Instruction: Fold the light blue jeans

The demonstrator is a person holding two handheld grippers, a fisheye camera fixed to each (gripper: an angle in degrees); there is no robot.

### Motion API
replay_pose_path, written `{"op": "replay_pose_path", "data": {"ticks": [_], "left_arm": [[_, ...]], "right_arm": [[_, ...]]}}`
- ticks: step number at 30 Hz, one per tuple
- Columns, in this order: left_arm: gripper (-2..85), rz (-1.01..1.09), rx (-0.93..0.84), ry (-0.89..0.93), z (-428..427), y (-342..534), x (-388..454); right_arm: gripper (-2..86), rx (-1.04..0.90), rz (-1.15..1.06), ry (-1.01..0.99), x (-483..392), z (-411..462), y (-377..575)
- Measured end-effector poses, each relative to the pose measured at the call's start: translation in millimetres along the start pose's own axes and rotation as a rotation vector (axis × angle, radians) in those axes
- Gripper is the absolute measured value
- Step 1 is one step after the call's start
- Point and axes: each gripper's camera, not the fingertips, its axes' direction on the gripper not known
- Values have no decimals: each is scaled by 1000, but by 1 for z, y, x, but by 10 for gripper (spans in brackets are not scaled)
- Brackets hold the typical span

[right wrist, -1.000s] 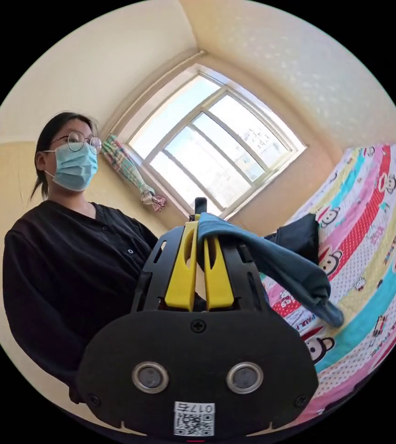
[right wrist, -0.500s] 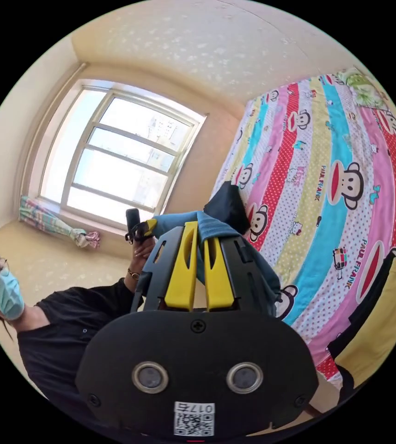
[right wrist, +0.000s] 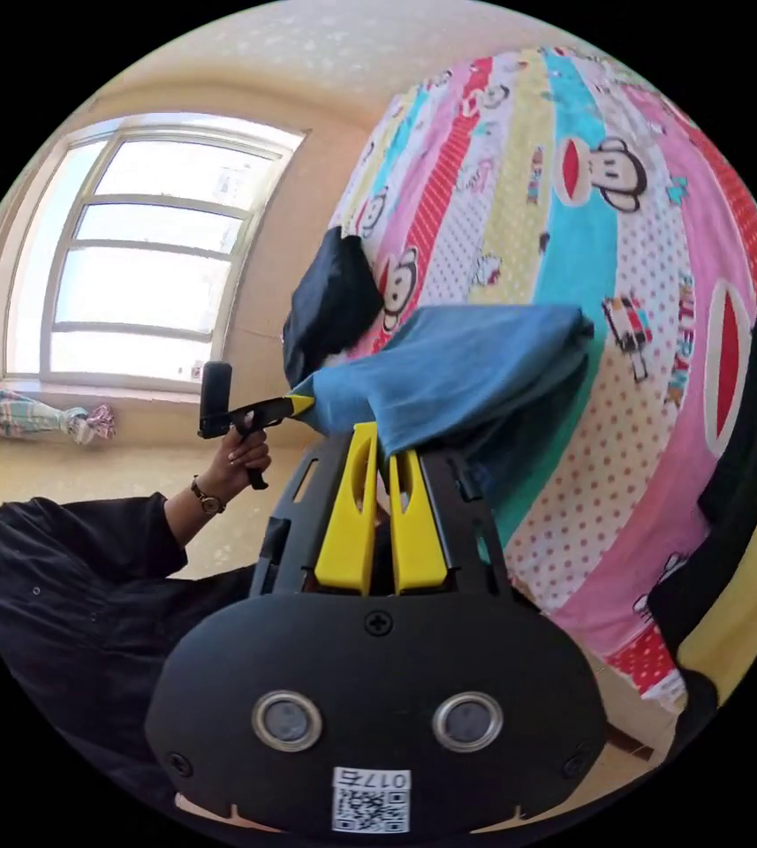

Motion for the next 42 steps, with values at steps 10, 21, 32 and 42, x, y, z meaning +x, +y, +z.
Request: {"op": "replay_pose_path", "data": {"ticks": [10,21,32,42], "left_arm": [[153,-235,-9,89,13,77,-119],[132,-302,-93,124,104,50,-186],[79,-200,-343,284,107,114,-124],[77,161,-505,394,76,97,104]], "right_arm": [[160,-185,259,54,70,35,10],[182,-15,409,127,121,64,-39],[61,-85,328,-321,129,33,-20],[57,153,-1,-412,92,-190,37]]}}
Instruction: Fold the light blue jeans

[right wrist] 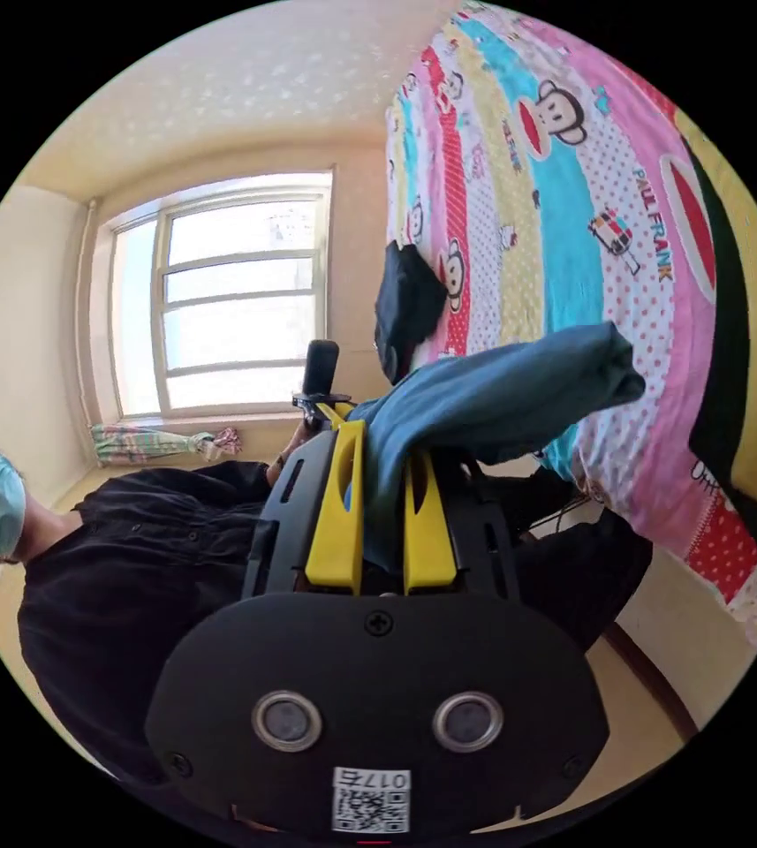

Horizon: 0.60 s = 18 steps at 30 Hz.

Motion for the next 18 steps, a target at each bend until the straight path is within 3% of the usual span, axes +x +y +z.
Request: {"op": "replay_pose_path", "data": {"ticks": [8,13,16,18], "left_arm": [[76,425,-44,49,106,-130,199],[77,535,-152,31,240,-217,263],[91,481,-297,-193,355,-259,250],[112,301,-421,-246,411,-273,196]], "right_arm": [[56,375,-350,145,-87,-186,53],[55,563,-357,370,-83,-280,111],[62,647,-189,563,-32,-327,155],[78,693,253,660,56,-355,192]]}}
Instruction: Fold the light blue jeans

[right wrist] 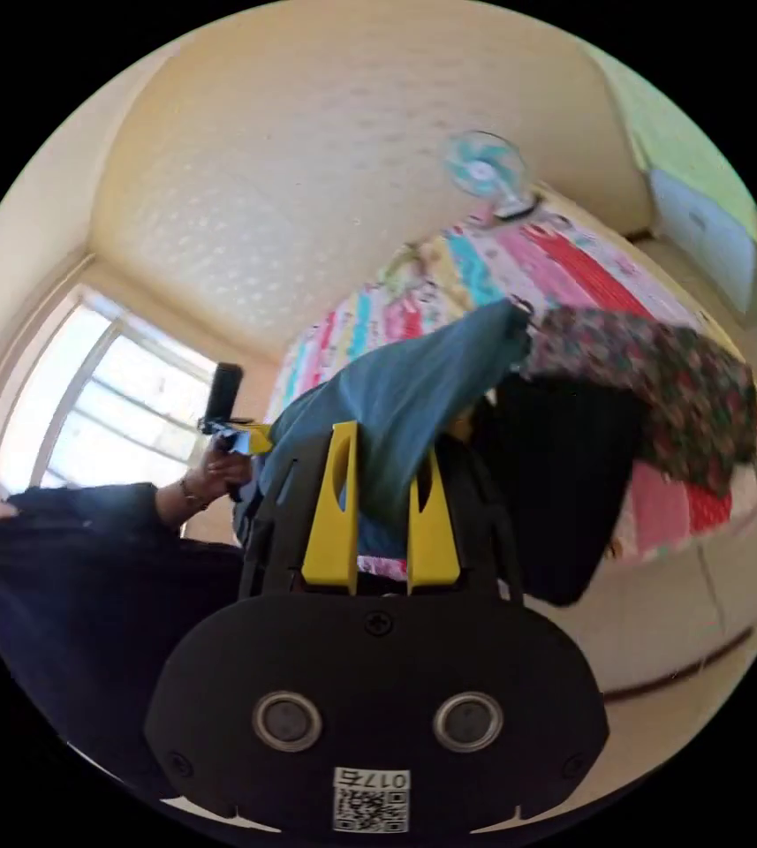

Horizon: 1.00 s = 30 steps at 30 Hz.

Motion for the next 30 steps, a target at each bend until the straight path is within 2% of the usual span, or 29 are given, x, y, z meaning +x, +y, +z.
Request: {"op": "replay_pose_path", "data": {"ticks": [1,3,6,9,11,12,13,14,16,18,19,20,21,25,27,30], "left_arm": [[116,-91,-79,50,33,2,-37],[101,-253,-137,98,61,30,-95],[96,-480,-106,70,42,111,-175],[78,-700,-74,-46,-26,214,-236],[54,-935,-65,-176,-98,315,-264],[46,-1015,-54,-202,-117,343,-267],[19,-1184,-25,-222,-150,399,-266],[2,-1338,18,-201,-178,451,-257],[-5,-1455,126,-154,-212,508,-232],[-8,-1456,250,-146,-239,539,-202],[-8,-1441,304,-149,-250,551,-183],[-8,-1426,323,-145,-254,557,-169],[-8,-1421,320,-140,-254,559,-163],[-7,-1431,248,-145,-240,571,-135],[-7,-1459,263,-113,-238,587,-127],[-6,-1529,285,2,-242,628,-122]], "right_arm": [[83,-47,92,61,25,10,6],[94,-280,440,229,106,54,48],[79,-302,542,202,131,83,109],[59,-308,704,101,146,114,167],[39,-349,797,-8,155,141,195],[28,-391,824,-81,160,163,210],[23,-425,832,-106,162,176,218],[17,-533,840,-121,166,204,234],[11,-810,847,-74,167,249,266],[7,-1238,711,106,152,290,313],[6,-1308,650,189,148,295,322],[5,-1398,519,363,139,301,335],[5,-1440,409,497,131,307,345],[5,-1504,163,626,93,330,367],[4,-1587,-278,767,39,356,393],[4,-1464,-617,1010,-15,376,411]]}}
